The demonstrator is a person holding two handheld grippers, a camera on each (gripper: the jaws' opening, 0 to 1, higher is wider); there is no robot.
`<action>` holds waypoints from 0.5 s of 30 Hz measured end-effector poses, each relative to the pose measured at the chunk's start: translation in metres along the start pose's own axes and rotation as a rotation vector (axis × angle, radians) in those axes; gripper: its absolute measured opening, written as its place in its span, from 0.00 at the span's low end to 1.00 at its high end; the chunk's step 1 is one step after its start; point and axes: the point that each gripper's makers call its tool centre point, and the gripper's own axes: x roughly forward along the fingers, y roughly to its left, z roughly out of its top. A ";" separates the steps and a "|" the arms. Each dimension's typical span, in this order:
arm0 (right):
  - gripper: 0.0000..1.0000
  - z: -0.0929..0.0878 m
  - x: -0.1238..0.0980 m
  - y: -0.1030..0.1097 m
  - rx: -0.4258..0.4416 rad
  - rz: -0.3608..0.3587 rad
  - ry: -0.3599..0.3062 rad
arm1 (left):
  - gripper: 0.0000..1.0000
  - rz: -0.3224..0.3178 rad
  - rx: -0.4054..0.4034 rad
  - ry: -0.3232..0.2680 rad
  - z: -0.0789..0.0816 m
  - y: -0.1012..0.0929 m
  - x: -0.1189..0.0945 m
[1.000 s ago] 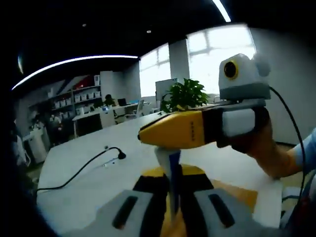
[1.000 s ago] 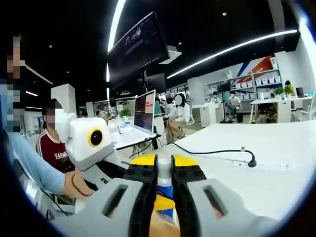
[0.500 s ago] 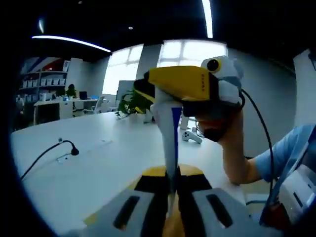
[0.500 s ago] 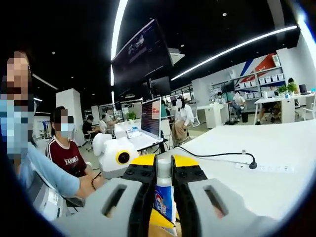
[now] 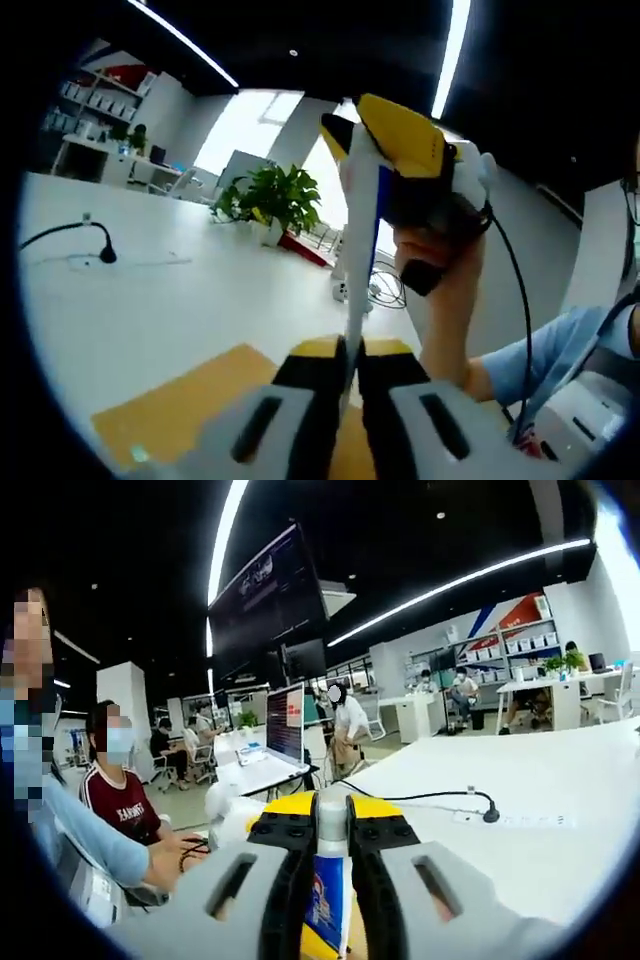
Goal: Pick up the toothpaste unscrew the cap squeeze it onto the small board screw the cap back on and return it to the table
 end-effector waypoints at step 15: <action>0.10 0.007 -0.008 -0.017 0.025 -0.025 -0.034 | 0.02 0.126 0.035 0.024 -0.019 0.005 0.012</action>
